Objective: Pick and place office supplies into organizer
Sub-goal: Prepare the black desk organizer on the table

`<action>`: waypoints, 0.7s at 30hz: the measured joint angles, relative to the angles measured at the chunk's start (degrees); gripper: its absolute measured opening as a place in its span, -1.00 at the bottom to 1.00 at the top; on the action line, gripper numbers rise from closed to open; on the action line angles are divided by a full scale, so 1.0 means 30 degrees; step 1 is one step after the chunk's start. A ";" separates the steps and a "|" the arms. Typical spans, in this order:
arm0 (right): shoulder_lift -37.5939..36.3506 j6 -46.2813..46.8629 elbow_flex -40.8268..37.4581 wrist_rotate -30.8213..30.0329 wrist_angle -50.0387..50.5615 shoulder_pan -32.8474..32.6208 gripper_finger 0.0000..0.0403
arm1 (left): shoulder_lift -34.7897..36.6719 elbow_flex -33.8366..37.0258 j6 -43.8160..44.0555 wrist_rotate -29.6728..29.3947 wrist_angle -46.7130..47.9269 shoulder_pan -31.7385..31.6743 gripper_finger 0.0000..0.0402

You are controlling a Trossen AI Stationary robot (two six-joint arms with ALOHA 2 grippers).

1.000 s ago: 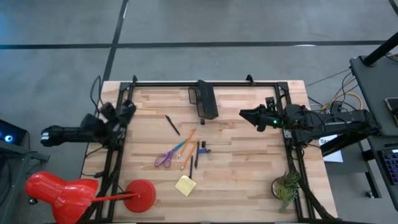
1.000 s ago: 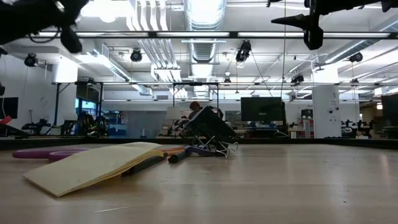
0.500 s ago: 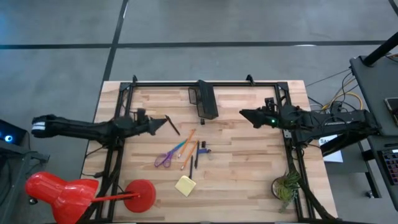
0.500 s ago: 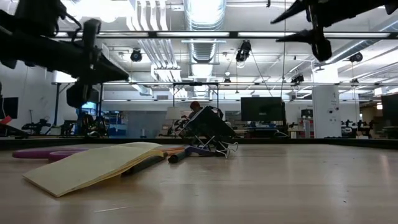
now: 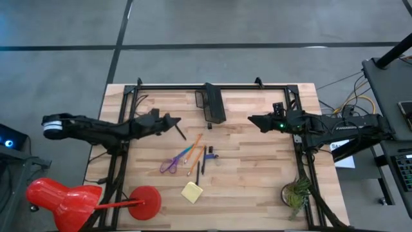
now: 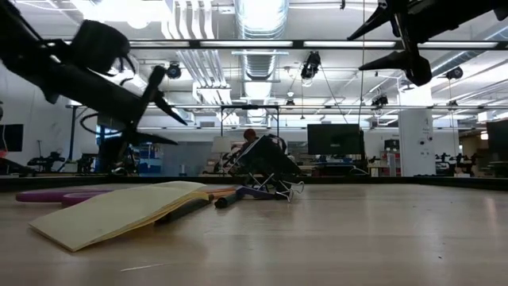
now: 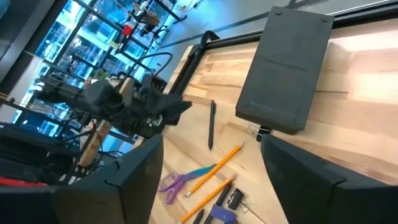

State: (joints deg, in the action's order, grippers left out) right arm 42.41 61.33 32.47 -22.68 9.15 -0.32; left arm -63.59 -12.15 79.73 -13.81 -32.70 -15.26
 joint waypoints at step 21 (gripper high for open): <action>-0.0007 -0.1097 0.0000 0.0075 0.0474 -0.0007 0.39 | -1.1248 -0.7478 -0.3687 0.6706 -0.1997 -0.6223 0.00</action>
State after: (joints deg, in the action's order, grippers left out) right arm 42.39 58.04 32.47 -22.45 10.57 -0.34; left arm -97.33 -34.59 68.67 6.31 -38.69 -33.93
